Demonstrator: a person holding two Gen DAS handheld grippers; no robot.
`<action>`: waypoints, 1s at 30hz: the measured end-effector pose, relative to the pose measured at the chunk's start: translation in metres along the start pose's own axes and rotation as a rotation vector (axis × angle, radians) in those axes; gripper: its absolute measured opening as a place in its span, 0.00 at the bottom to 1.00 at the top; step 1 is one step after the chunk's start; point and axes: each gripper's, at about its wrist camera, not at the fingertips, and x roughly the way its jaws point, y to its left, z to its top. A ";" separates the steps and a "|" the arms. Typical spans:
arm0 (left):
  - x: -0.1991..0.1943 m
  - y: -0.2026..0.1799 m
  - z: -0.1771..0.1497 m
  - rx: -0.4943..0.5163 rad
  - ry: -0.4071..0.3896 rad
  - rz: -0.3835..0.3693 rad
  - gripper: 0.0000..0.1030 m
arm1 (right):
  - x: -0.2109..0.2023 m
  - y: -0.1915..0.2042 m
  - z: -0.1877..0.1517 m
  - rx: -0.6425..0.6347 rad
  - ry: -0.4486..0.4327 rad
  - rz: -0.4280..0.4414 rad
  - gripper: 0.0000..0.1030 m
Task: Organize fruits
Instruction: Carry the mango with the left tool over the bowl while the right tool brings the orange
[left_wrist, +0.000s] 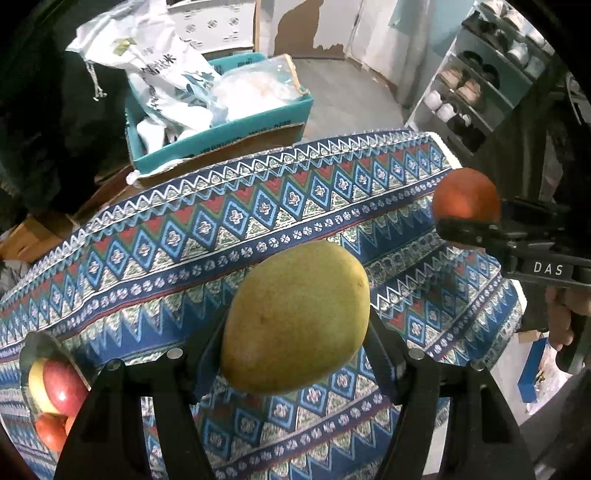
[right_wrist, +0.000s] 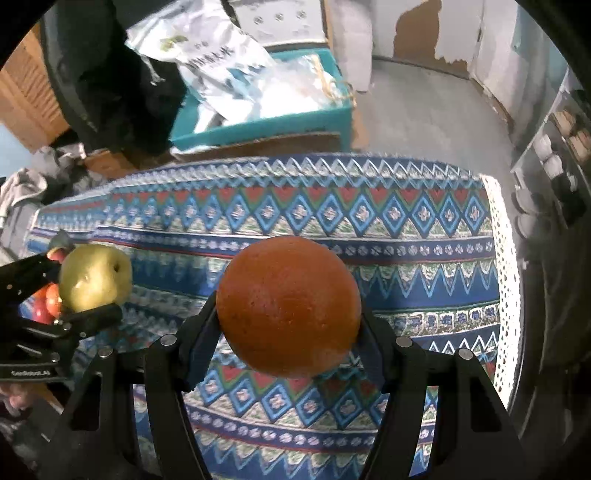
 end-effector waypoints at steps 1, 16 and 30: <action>-0.006 0.001 -0.002 0.001 -0.007 0.001 0.68 | -0.004 0.005 0.000 -0.003 -0.008 0.008 0.65; -0.069 0.032 -0.042 -0.053 -0.069 0.012 0.68 | -0.049 0.071 -0.005 -0.086 -0.083 0.096 0.65; -0.109 0.077 -0.087 -0.104 -0.106 0.036 0.68 | -0.063 0.136 -0.007 -0.190 -0.114 0.166 0.65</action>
